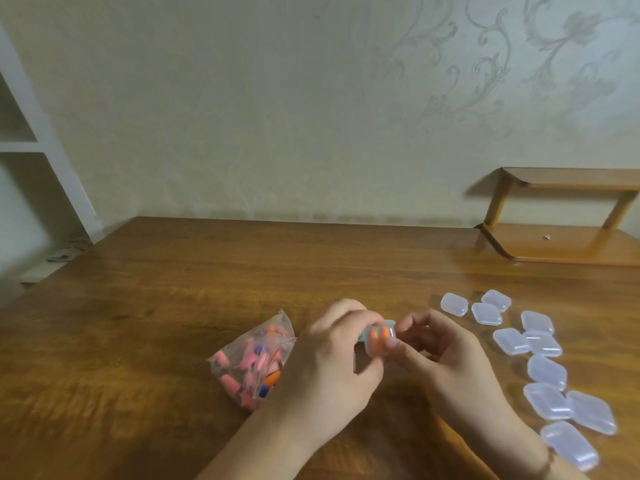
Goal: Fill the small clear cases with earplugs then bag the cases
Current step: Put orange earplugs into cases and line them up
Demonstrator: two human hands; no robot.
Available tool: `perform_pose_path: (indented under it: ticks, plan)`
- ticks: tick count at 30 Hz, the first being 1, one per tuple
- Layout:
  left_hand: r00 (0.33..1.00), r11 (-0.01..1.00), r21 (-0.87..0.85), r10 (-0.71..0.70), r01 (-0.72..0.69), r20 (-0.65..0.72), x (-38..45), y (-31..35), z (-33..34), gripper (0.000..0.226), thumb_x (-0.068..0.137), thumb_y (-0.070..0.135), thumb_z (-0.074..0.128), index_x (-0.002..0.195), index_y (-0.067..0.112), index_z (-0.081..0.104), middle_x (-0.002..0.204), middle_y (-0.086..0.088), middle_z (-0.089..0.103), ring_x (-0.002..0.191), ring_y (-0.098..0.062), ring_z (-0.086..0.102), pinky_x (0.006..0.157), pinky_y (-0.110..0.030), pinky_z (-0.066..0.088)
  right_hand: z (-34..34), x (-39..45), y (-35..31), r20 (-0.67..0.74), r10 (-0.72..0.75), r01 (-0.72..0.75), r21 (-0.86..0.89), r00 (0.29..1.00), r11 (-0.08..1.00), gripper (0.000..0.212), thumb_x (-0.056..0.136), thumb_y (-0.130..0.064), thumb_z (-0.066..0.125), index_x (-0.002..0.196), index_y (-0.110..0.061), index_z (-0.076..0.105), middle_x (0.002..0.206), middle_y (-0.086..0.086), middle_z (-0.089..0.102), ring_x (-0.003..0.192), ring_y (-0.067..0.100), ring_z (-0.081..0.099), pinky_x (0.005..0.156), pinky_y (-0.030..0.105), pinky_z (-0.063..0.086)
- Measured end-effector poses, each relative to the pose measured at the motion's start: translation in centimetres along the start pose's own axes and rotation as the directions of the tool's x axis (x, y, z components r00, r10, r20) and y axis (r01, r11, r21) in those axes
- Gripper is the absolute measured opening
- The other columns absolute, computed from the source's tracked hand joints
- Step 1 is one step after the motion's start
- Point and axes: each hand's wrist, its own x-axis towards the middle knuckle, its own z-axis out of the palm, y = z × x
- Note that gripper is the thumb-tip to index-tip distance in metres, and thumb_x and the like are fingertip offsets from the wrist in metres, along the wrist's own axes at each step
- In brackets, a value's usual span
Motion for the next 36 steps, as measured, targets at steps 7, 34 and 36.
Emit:
perform_pose_path:
  ticks: [7, 34, 36]
  plan:
    - [0.990, 0.969, 0.245, -0.001, -0.035, 0.144, 0.1, -0.5, 0.5, 0.041, 0.085, 0.029, 0.075, 0.123, 0.029, 0.061, 0.116, 0.014, 0.067, 0.110, -0.009, 0.055, 0.095, -0.029, 0.043, -1.7, 0.8, 0.5, -0.121, -0.120, 0.064, -0.392, 0.985, 0.918, 0.005, 0.080, -0.031, 0.073, 0.079, -0.032, 0.069, 0.076, -0.016, 0.068, 0.069, 0.009, 0.057, 0.061, 0.017, 0.047]
    - [0.746, 0.961, -0.033, 0.235, -0.275, 0.623, 1.3, 8.3, 6.7, 0.052, 0.087, 0.047, 0.068, 0.133, 0.029, 0.051, 0.132, 0.009, 0.051, 0.121, -0.012, 0.043, 0.107, -0.032, 0.038, -13.3, 2.3, -0.4, -0.506, -0.136, 0.091, -0.113, 0.852, 0.989, 0.012, 0.088, -0.010, 0.064, 0.082, -0.018, 0.069, 0.070, -0.001, 0.068, 0.051, 0.001, 0.051, 0.046, 0.009, 0.039]
    - [0.749, 0.954, -0.012, 0.244, -0.301, 0.616, 1.6, 8.4, 7.4, 0.043, 0.086, 0.045, 0.069, 0.123, 0.028, 0.057, 0.121, 0.009, 0.056, 0.112, -0.012, 0.046, 0.100, -0.037, 0.042, -13.4, 2.3, 0.7, -0.500, -0.135, 0.066, -0.154, 0.856, 0.986, 0.012, 0.088, -0.011, 0.065, 0.081, -0.020, 0.069, 0.073, 0.002, 0.070, 0.052, 0.006, 0.053, 0.049, 0.015, 0.042]
